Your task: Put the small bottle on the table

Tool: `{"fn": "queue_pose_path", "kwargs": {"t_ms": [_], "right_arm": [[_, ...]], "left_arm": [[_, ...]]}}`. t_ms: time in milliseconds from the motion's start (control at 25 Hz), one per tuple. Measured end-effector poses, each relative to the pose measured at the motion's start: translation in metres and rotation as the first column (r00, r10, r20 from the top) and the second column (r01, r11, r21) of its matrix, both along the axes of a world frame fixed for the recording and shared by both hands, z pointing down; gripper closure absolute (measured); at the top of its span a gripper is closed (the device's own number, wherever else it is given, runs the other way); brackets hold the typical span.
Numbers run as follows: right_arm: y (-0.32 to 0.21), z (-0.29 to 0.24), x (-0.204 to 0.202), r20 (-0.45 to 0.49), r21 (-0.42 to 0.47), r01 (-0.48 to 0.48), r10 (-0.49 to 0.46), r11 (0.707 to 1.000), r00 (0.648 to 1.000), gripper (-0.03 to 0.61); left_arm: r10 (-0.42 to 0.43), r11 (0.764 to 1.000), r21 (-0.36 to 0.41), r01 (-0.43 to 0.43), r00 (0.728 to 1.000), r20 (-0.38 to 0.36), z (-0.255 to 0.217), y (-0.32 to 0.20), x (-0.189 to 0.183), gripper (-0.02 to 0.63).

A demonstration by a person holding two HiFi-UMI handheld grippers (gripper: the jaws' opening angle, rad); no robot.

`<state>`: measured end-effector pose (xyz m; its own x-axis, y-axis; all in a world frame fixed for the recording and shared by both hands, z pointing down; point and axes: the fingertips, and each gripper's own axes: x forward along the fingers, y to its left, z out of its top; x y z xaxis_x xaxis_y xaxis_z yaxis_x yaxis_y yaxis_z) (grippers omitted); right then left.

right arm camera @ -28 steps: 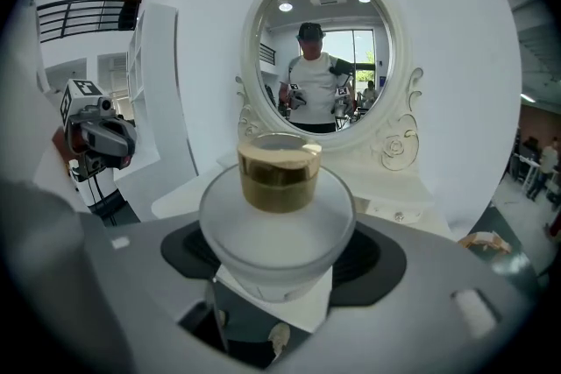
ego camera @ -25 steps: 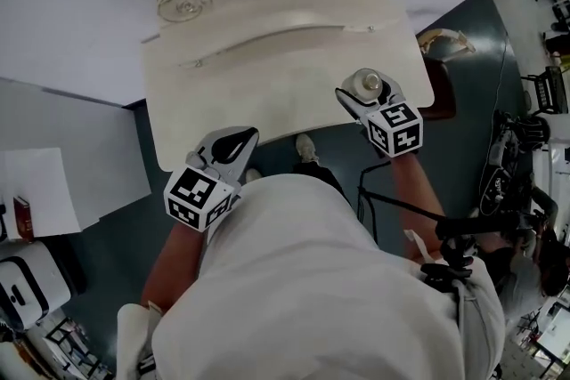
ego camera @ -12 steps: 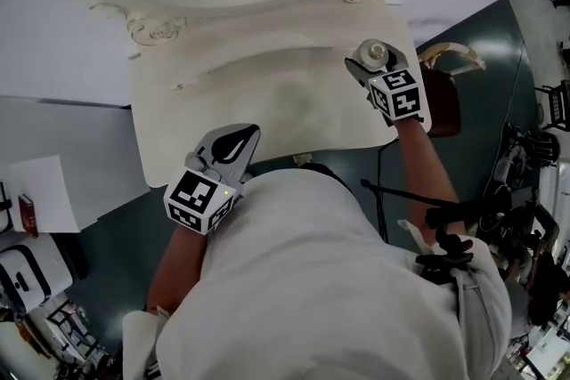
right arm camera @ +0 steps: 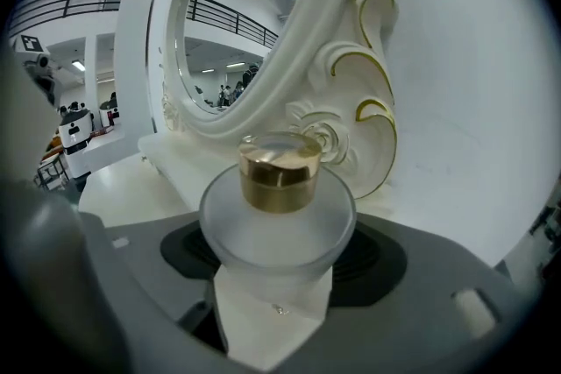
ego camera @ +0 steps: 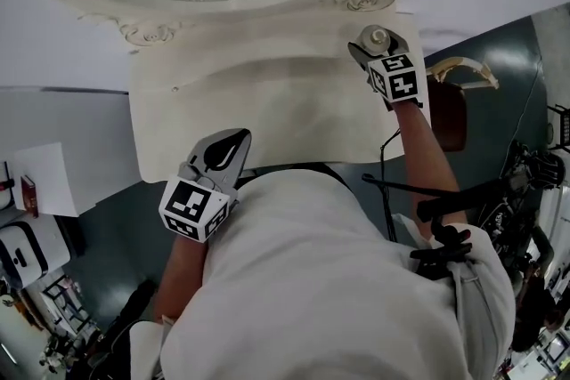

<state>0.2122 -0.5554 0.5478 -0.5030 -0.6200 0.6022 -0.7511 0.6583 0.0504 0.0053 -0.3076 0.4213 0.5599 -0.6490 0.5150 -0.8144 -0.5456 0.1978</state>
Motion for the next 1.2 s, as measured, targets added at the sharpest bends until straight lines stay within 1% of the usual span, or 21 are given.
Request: {"fn": "queue_pose_path", "kwargs": {"t_ms": [320,640,1200], "right_arm": [[-0.033,0.018,-0.004,-0.001,-0.01,0.002,-0.002,1.0,1.0,0.244],[-0.049,0.029,-0.007,-0.004,-0.006,-0.003,0.003,1.0,1.0,0.244],[-0.056,0.036,-0.006,0.005,-0.012,-0.029,0.029,1.0,1.0,0.244]], "left_arm": [[-0.049,0.998,-0.034,0.049,0.999,0.021,0.006,-0.012,-0.004,0.611],[-0.052,0.997,-0.049,0.054,0.998,0.036,0.009,-0.021,-0.004,0.611],[-0.054,0.996,-0.063,0.056,0.998,0.041,0.011,-0.024,-0.007,0.611]]}}
